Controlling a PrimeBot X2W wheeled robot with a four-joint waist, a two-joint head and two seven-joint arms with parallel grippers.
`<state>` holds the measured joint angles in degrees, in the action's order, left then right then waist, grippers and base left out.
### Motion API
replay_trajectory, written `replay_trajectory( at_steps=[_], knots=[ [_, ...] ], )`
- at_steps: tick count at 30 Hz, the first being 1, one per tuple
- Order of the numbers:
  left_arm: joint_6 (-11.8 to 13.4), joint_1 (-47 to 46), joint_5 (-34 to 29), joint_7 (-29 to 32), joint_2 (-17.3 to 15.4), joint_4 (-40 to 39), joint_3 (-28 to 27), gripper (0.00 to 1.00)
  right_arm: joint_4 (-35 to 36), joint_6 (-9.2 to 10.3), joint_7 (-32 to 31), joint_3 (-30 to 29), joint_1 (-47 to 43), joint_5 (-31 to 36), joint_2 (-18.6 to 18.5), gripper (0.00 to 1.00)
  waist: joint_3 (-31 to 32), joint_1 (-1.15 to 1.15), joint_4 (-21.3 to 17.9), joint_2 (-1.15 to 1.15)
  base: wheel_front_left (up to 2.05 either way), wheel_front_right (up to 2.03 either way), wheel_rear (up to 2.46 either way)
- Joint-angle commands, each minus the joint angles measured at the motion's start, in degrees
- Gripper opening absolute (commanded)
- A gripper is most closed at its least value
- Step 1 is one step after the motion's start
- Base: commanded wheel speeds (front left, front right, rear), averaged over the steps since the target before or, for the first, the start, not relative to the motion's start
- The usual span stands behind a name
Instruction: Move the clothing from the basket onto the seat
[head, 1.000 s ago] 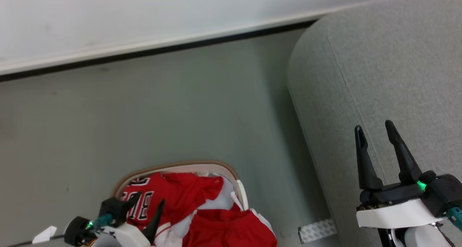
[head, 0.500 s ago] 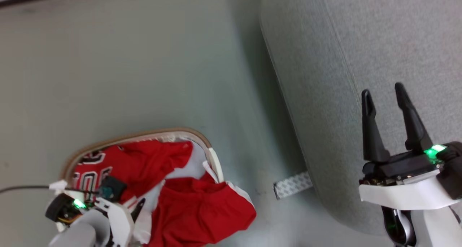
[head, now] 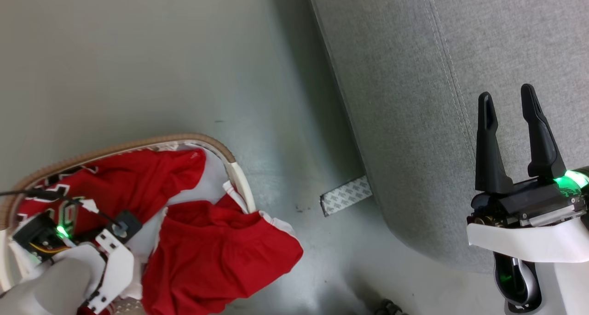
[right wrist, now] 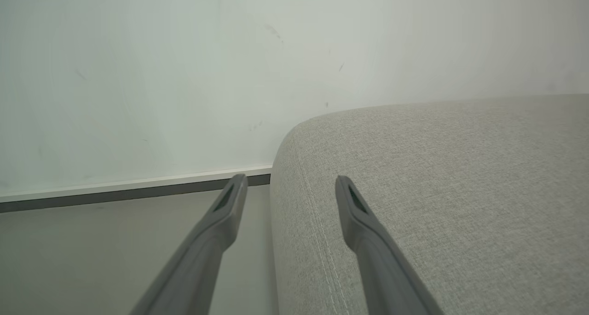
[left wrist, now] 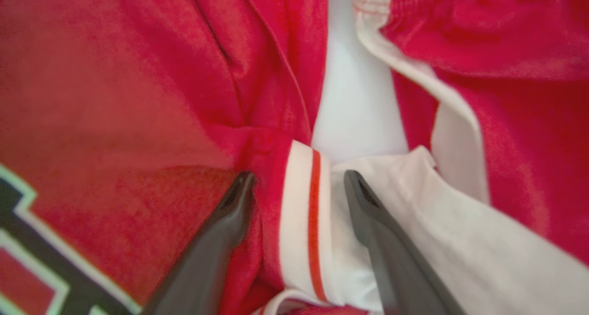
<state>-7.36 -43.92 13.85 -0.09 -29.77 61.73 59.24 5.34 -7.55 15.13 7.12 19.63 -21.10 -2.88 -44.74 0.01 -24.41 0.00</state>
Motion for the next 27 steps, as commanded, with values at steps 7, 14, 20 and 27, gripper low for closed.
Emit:
replay_trajectory(
  at_steps=[7, 14, 20, 27],
  knots=[
    [-0.08, -2.41, -0.46, 1.9, -0.44, 4.19, 1.81, 1.0, 0.38, 0.12, 0.04, 0.33, 0.79, -1.6, -0.01, 1.0, -2.9, -0.01, -1.99, 0.0, 0.0, 0.0, 0.0],
    [-0.07, -2.88, 1.21, -0.03, 0.96, 5.52, 2.46, 0.0, -0.45, 0.12, 0.04, -0.01, 0.72, -1.78, -0.01, 1.0, -2.53, -0.01, -1.94, 0.0, 0.0, 0.0, 0.0],
    [-0.05, -2.06, 3.21, -2.36, 3.38, 6.51, 2.42, 0.0, -1.3, 0.12, 0.04, -0.26, 1.02, -0.38, -0.02, 1.0, 1.17, -0.01, -0.38, 0.0, 0.0, 0.0, 0.0],
    [-0.06, -0.16, 7.73, -8.39, 10.05, 6.34, -0.42, 0.0, -3.42, 0.12, 0.04, -2.69, -0.36, 3.83, -0.05, 1.0, 11.5, -0.01, 5.56, 0.0, 0.0, 0.0, 0.0]
  ],
)
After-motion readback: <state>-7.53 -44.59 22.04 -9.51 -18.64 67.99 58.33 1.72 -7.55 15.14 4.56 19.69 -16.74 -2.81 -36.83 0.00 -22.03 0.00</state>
